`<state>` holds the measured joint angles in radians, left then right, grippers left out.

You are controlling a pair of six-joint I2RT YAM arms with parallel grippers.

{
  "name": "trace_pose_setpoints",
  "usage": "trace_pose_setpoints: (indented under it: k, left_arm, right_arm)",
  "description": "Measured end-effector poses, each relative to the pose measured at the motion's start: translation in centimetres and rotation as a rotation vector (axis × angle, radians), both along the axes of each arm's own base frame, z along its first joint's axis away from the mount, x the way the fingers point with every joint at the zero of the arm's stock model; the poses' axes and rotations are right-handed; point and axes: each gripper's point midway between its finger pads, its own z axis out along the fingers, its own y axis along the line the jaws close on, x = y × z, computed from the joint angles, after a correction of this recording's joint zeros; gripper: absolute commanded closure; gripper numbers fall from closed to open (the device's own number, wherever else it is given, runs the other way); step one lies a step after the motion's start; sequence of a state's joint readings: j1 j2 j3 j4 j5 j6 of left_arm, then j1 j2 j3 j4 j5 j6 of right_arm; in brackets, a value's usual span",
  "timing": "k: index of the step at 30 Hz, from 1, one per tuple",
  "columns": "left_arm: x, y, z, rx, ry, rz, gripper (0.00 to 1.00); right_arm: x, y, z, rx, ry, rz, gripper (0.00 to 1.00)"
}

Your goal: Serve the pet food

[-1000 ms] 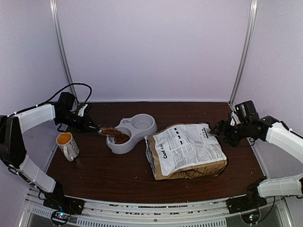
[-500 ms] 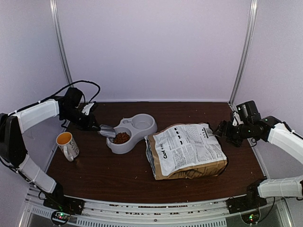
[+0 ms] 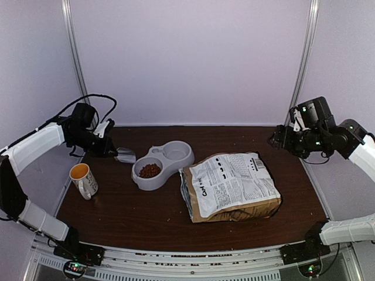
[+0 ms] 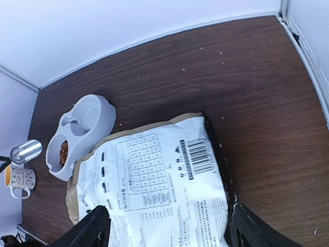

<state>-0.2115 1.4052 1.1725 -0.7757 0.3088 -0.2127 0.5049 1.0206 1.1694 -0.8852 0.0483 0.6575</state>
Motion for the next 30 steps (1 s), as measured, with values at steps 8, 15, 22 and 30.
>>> trace_pose_setpoints:
  k: [8,15,22,30]
  left_arm:
    - [-0.7,-0.2,3.2,-0.058,-0.073,0.023,1.0]
    - [-2.1,-0.8,2.7,-0.155,-0.077,0.051,1.0]
    - [-3.5,-2.3,1.9,-0.272,-0.065,0.057,1.0]
    - [-4.7,-4.3,1.5,-0.322,-0.062,0.005,1.0]
  right_arm:
    - [-0.9,10.4,0.7,-0.159,0.003,0.207,0.2]
    - [-1.9,20.3,-2.1,-0.326,0.036,0.349,0.22]
    - [-2.9,26.6,-5.7,-0.421,0.058,0.435,0.25]
    - [-2.6,27.7,-8.5,-0.529,0.088,0.449,0.32]
